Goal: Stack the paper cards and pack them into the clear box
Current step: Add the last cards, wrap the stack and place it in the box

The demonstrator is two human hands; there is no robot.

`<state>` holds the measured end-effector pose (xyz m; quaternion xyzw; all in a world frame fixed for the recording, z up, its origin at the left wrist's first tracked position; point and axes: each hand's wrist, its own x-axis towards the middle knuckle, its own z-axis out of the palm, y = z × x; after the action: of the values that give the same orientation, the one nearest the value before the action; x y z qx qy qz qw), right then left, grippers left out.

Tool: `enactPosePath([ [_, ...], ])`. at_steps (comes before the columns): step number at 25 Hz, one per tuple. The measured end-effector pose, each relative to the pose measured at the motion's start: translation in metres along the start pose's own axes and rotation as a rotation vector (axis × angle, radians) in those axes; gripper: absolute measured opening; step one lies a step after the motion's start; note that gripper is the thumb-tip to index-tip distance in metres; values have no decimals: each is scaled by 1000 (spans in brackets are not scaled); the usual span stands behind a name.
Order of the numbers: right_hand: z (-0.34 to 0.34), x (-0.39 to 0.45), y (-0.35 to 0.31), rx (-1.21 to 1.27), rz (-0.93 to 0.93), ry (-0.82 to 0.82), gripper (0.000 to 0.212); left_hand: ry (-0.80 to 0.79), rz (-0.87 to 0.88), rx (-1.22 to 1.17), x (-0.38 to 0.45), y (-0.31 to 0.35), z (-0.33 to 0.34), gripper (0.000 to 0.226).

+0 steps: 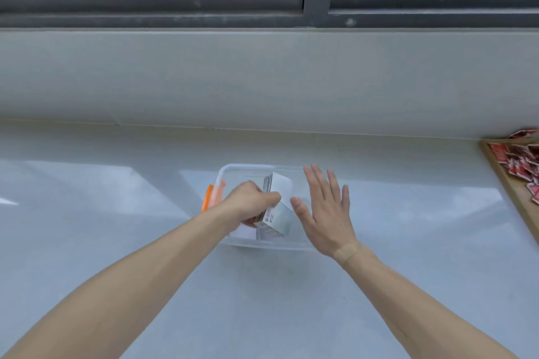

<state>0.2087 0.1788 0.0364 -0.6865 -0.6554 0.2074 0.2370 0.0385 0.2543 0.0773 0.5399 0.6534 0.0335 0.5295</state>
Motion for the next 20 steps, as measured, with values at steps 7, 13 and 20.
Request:
enactPosePath([
  [7, 4, -1, 3, 36, 19, 28, 68, -39, -55, -26, 21, 2, 32, 29],
  [13, 4, 1, 3, 93, 38, 23, 68, -67, -109, 18, 32, -9, 47, 31],
  [20, 4, 1, 0, 91, 37, 31, 76, -103, -110, 122, 37, -16, 51, 25],
])
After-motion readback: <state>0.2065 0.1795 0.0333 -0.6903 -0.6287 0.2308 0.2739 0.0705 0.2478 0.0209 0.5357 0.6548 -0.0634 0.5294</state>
